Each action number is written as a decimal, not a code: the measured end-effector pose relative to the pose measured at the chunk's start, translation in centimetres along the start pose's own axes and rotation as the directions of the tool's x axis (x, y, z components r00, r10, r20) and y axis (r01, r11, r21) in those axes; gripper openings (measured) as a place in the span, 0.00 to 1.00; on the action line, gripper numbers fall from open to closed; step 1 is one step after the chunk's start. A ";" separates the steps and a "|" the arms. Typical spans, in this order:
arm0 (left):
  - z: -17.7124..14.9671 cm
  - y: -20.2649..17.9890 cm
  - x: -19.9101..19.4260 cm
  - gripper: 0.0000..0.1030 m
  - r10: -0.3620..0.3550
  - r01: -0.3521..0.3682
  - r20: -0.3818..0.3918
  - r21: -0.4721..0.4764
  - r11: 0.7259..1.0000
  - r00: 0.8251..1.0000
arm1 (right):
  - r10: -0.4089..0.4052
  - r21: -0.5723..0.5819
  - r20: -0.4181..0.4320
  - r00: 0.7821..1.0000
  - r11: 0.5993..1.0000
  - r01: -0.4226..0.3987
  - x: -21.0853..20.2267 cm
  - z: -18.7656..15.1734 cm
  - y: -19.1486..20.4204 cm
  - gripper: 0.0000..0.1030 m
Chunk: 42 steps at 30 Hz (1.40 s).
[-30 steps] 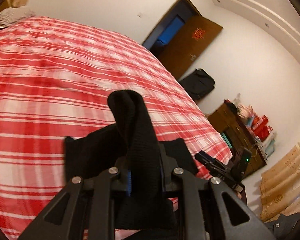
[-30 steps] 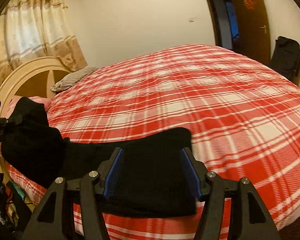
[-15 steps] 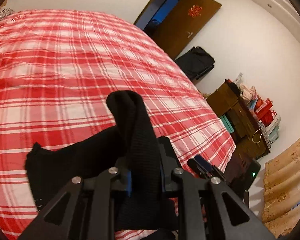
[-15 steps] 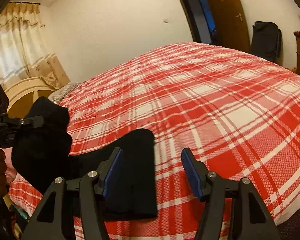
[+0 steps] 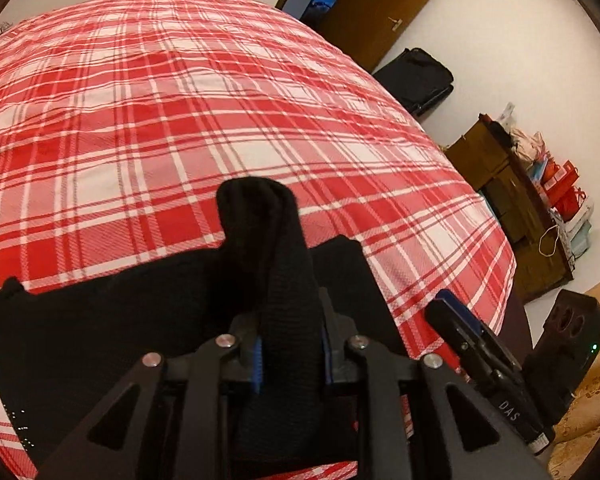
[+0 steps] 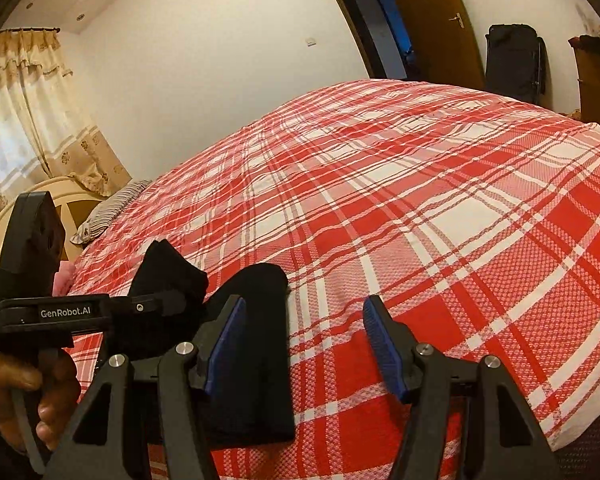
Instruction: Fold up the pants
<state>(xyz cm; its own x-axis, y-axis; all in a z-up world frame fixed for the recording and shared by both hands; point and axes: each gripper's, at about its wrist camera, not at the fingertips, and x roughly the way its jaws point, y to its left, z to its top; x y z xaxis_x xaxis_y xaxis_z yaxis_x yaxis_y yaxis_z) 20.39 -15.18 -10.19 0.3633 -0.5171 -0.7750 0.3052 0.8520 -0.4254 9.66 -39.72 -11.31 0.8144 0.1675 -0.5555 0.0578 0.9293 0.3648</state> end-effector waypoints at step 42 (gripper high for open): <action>-7.4 12.9 -5.0 0.94 0.335 -0.331 0.207 -0.055 0.942 0.919 | 0.021 -0.008 -0.151 0.988 1.000 -0.023 0.7 -1.2 2.4 0.38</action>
<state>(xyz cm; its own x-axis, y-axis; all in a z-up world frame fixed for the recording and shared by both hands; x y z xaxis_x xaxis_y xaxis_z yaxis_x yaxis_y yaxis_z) 15.98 -1.01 -15.32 0.6182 -0.2066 -0.7584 0.1186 0.9783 -0.1698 9.65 -36.96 -11.70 0.7188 0.2352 -0.6543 0.0348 0.9277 0.3717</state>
